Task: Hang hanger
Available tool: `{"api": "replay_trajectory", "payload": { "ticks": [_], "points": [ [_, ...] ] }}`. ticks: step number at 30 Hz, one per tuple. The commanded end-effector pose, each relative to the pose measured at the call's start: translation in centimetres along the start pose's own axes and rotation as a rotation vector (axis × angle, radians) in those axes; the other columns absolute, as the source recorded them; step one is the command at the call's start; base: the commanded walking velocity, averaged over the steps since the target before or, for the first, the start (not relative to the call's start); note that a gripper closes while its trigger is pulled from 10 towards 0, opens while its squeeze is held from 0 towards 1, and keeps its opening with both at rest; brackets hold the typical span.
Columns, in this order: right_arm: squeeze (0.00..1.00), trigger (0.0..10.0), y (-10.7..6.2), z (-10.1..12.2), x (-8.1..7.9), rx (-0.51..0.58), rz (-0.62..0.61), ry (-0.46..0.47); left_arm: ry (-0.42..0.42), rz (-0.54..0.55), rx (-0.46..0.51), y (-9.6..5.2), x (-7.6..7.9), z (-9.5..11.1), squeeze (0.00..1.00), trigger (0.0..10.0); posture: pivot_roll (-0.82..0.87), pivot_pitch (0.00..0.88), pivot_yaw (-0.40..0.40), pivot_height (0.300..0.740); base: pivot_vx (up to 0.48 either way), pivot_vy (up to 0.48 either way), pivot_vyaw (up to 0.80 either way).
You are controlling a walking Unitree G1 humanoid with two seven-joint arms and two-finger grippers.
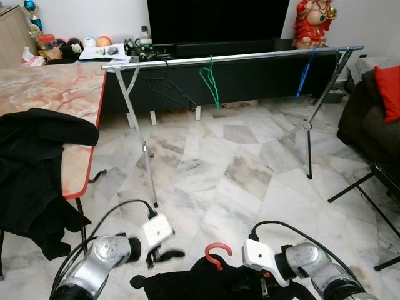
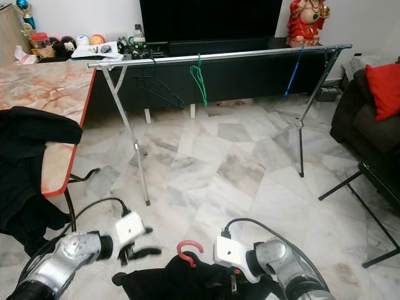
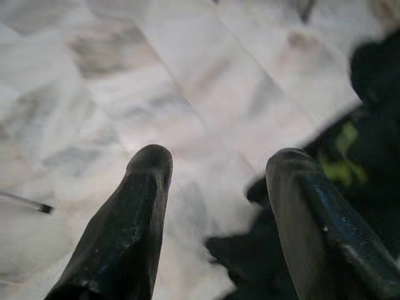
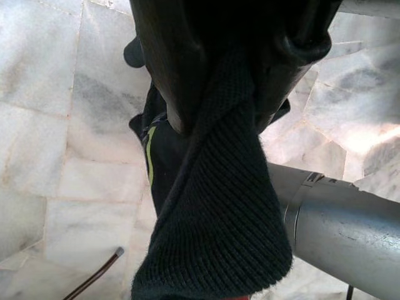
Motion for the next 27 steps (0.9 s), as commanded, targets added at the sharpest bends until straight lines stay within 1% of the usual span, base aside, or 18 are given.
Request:
{"api": "replay_trajectory", "payload": {
  "ticks": [1, 3, 5, 6, 7, 10, 11, 12, 18, 20, 24, 27],
  "points": [
    [0.0, 10.0, -0.2, 0.6, 0.1, 0.012, 0.01, -0.026, -0.027, -0.005, 0.02, -0.7, -0.6, 0.0, 0.0, 10.0, 0.1, 0.062, 0.016, 0.74, 0.0, 0.0, 0.0],
    [0.0, 10.0, -0.2, 0.6, 0.0, 0.012, 0.019, -0.024, -0.017, -0.06, 0.034, -1.2, -0.4, 0.1, 0.0, 10.0, 0.1, 0.062, 0.016, 0.74, 0.0, 0.0, 0.0],
    [0.0, 10.0, -0.2, 0.5, 0.0, 0.009, 0.023, -0.024, 0.013, -0.109, 0.023, -1.6, -0.2, -0.1, 0.0, 10.0, 0.1, 0.063, 0.013, 0.74, 0.0, 0.0, 0.0],
    [0.0, 10.0, -0.2, 0.5, 0.0, 0.007, 0.023, -0.024, 0.026, -0.174, 0.004, -2.0, 0.3, -0.3, 0.0, 10.0, 0.1, 0.063, 0.013, 0.74, 0.0, 0.0, 0.0],
    [0.0, 10.0, -0.2, 0.5, 0.0, 0.007, 0.023, -0.024, 0.031, -0.213, -0.006, -2.2, 0.6, -0.4, 0.0, 10.0, 0.1, 0.063, 0.013, 0.74, 0.0, 0.0, 0.0],
    [0.0, 10.0, -0.2, 0.6, 0.1, 0.008, 0.023, -0.024, 0.037, -0.302, -0.025, -2.4, 1.6, -0.5, 0.0, 10.0, 0.1, 0.063, 0.012, 0.74, 0.0, 0.0, 0.0],
    [0.0, 10.0, -0.2, 0.6, 0.1, 0.008, 0.023, -0.024, 0.037, -0.302, -0.025, -2.4, 1.6, -0.5, 0.0, 10.0, 0.1, 0.063, 0.012, 0.74, 0.0, 0.0, 0.0],
    [0.0, 10.0, -0.2, 0.6, 0.1, 0.011, 0.021, -0.022, 0.047, -0.321, -0.029, -2.3, 1.9, -0.5, 0.0, 10.0, 0.1, 0.063, 0.01, 0.74, 0.0, 0.0, 0.0],
    [0.0, 10.0, -0.1, 1.0, 0.1, 0.019, 0.025, -0.028, 0.058, -0.324, -0.021, -1.3, 2.6, -0.1, 0.0, 10.0, 0.1, 0.064, 0.008, 0.74, 0.0, 0.0, 0.0],
    [0.0, 10.0, -0.1, 1.3, 0.3, 0.026, 0.013, -0.037, 0.053, -0.347, -0.001, -1.1, 3.0, 0.3, 0.0, 10.0, 0.09, 0.063, 0.008, 0.74, 0.0, 0.0, 0.0],
    [0.0, 10.0, -0.1, 1.7, 0.4, 0.034, 0.008, -0.04, 0.049, -0.392, 0.024, -1.0, 3.7, 0.9, 0.0, 10.0, 0.09, 0.066, 0.01, 0.74, 0.0, 0.0, 0.0],
    [0.0, 10.0, 0.0, 1.6, 0.3, 0.018, 0.016, -0.047, 0.044, -0.42, 0.019, -1.2, 3.8, 1.0, 0.0, 10.0, 0.1, 0.067, 0.007, 0.74, 0.0, 0.0, 0.0]
  ]
}}
Point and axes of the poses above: a point about 5 cm out from each wrist's last joint towards the gripper, its own y axis pointing out of the wrist towards the gripper, its own z axis along the axis of the wrist's last joint, x = y × z, the point moved 1 cm from there along y, pointing out of the wrist towards the gripper, and after that the axes turned 13 degrees about y, right-handed, at the moved point
